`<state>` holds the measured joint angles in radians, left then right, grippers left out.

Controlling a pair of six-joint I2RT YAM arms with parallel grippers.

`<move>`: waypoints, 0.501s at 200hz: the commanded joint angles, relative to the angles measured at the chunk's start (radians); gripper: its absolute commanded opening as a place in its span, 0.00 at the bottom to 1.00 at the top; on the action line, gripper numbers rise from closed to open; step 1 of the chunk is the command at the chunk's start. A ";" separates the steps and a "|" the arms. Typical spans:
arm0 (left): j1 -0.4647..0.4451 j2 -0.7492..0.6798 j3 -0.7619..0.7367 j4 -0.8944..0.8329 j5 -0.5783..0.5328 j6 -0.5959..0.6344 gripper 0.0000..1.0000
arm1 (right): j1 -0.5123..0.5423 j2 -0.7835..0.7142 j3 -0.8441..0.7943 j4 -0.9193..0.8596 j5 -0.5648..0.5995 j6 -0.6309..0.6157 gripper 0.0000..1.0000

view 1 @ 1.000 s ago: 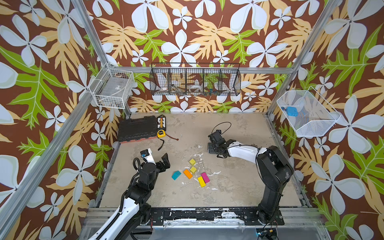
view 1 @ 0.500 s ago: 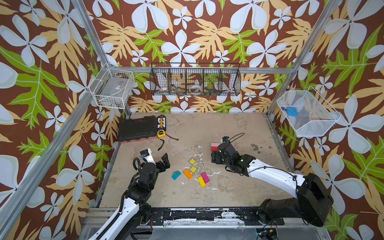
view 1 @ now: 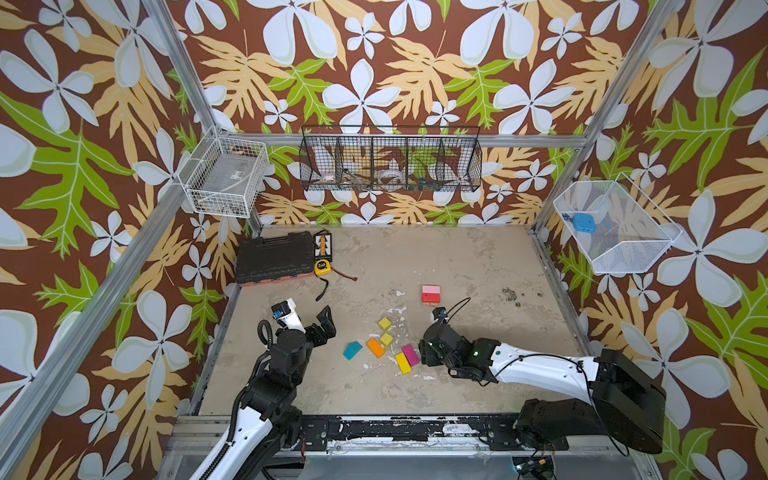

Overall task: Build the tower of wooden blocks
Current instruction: 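Move the right gripper to the pile and lower around the magenta block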

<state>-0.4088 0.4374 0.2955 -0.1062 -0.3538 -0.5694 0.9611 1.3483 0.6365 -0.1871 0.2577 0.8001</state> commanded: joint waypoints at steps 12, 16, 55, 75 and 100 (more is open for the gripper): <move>0.002 -0.037 -0.002 -0.089 -0.033 -0.055 1.00 | 0.029 0.015 0.021 0.006 0.007 -0.013 0.70; 0.002 -0.042 -0.009 -0.085 -0.036 -0.060 1.00 | 0.031 0.021 0.026 0.007 0.004 -0.016 0.69; 0.002 -0.043 -0.030 -0.045 -0.028 -0.052 1.00 | 0.056 0.107 0.079 -0.012 -0.009 -0.046 0.61; 0.002 -0.033 -0.029 -0.050 -0.022 -0.053 1.00 | 0.067 0.157 0.102 -0.016 -0.022 -0.058 0.57; 0.002 -0.031 -0.027 -0.052 -0.023 -0.055 1.00 | 0.085 0.202 0.128 -0.028 -0.016 -0.064 0.54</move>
<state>-0.4088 0.4053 0.2680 -0.1669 -0.3687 -0.6212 1.0332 1.5242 0.7441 -0.1894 0.2352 0.7540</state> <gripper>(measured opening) 0.998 0.540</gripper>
